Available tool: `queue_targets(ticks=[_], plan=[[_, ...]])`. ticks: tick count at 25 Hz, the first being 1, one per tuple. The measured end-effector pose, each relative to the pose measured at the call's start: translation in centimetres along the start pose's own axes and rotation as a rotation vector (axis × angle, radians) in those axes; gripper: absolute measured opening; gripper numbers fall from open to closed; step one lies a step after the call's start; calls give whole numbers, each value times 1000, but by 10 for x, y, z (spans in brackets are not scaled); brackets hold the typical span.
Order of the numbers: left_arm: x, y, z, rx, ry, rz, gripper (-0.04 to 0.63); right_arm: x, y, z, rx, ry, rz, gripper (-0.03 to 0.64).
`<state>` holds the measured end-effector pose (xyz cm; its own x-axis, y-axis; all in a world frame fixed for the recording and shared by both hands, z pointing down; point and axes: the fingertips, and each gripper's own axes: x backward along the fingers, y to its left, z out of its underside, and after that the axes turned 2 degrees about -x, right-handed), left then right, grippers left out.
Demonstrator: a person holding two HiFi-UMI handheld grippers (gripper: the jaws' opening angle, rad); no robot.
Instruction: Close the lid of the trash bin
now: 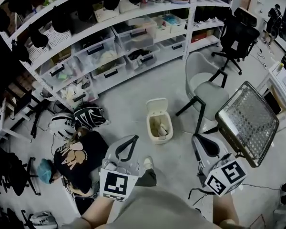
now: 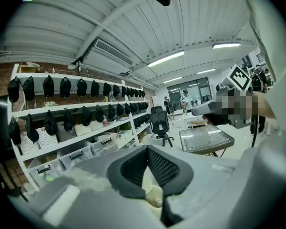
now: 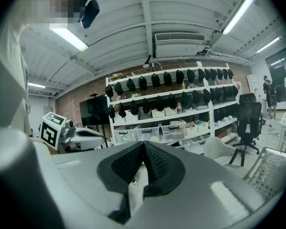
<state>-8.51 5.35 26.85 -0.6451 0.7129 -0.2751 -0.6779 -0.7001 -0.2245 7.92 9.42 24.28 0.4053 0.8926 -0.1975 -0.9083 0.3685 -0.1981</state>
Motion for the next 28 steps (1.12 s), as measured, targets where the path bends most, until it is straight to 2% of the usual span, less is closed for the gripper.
queue_targets(ticks=[6, 12, 19, 28], plan=[[-56, 73, 15, 0, 41, 38, 2, -87, -26, -8, -45, 29, 25, 3], [-96, 120, 30, -5, 66, 53, 2, -151, -45, -7, -49, 80, 50, 3], [-131, 141, 48, 9, 110, 54, 2, -201, -74, 3, -45, 146, 36, 3], [-191, 161, 88, 46, 211, 6, 2, -283, -145, 50, -125, 245, -8, 3]])
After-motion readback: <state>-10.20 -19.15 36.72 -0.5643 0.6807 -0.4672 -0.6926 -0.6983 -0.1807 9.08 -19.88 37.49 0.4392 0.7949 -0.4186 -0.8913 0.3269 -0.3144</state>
